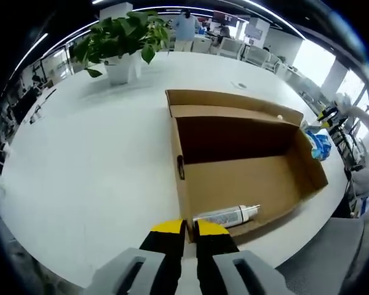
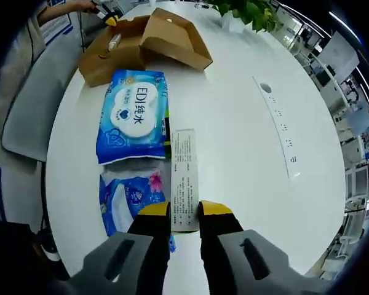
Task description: Operate the shoe box by opening the lid, removing the specified soft item, and placing it in the target area until the item is outside and the box remains undamaged.
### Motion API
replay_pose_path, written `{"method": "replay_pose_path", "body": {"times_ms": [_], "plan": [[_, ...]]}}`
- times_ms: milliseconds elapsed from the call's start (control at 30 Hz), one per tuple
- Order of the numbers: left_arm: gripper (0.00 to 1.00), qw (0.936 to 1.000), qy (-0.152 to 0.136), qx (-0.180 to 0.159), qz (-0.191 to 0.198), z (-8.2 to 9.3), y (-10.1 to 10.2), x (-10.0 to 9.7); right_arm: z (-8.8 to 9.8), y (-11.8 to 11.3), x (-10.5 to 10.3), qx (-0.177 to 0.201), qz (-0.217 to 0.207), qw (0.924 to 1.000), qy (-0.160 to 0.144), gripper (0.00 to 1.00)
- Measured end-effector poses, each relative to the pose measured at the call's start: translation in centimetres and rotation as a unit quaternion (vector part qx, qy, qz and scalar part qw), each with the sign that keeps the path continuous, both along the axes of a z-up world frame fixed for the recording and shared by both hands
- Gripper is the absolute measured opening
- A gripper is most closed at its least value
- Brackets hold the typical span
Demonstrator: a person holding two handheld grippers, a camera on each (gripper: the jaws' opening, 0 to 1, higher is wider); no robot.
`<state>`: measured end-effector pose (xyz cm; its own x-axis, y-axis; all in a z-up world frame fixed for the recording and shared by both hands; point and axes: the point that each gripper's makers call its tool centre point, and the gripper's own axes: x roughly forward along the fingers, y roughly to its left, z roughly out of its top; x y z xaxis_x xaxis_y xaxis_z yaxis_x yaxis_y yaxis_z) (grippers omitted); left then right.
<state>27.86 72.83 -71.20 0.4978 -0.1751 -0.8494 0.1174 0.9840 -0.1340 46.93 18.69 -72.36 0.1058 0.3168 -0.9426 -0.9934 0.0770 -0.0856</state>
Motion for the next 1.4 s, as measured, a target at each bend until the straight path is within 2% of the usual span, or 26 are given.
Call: {"method": "replay_pose_path", "body": {"times_ms": [633,1067,1400], "plan": [[0.06,1.0000,0.003,0.000,-0.005,-0.1,0.0,0.0,-1.6,-3.6,0.1,-0.056,0.036,0.9978,-0.006,0.15],[0.06,0.9998,0.007,0.002,-0.016,-0.1,0.0,0.0,-1.8,-3.7,0.8,-0.063,0.047,0.9967,-0.020,0.16],[0.08,0.9996,0.006,0.006,-0.027,0.1,-0.1,0.1,-1.9,-3.8,1.3,-0.068,0.031,0.9967,-0.031,0.17]]}}
